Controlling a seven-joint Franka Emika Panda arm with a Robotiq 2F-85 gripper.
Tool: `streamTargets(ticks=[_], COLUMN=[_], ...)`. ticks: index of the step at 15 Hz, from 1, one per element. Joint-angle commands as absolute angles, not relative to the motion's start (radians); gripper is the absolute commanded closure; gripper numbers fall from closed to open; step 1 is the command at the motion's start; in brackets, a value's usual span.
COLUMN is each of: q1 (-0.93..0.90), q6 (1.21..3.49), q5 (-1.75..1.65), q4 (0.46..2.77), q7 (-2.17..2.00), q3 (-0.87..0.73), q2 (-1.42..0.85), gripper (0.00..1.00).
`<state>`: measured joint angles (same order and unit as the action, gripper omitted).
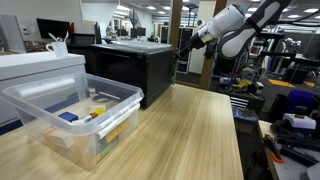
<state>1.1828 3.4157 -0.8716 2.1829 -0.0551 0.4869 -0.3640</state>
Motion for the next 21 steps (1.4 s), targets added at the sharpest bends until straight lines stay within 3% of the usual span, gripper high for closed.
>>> streamTargets(ticks=[1, 8, 14, 15, 21], q1=[1.183, 1.193, 1.359, 1.304, 1.325], q6=[3.435, 3.493, 3.455, 3.455, 3.455], q5=[-0.869, -0.877, -0.888, -0.872, -0.881], q4=[2.193, 2.227, 2.119, 2.149, 2.121], q7=[-0.057, -0.049, -0.026, -0.052, -0.04], q3=[0.484, 0.479, 0.682, 0.622, 0.65], q2=[-0.367, -0.406, -0.544, -0.49, -0.523], gripper=[0.0, 0.0, 0.0, 0.0, 0.0])
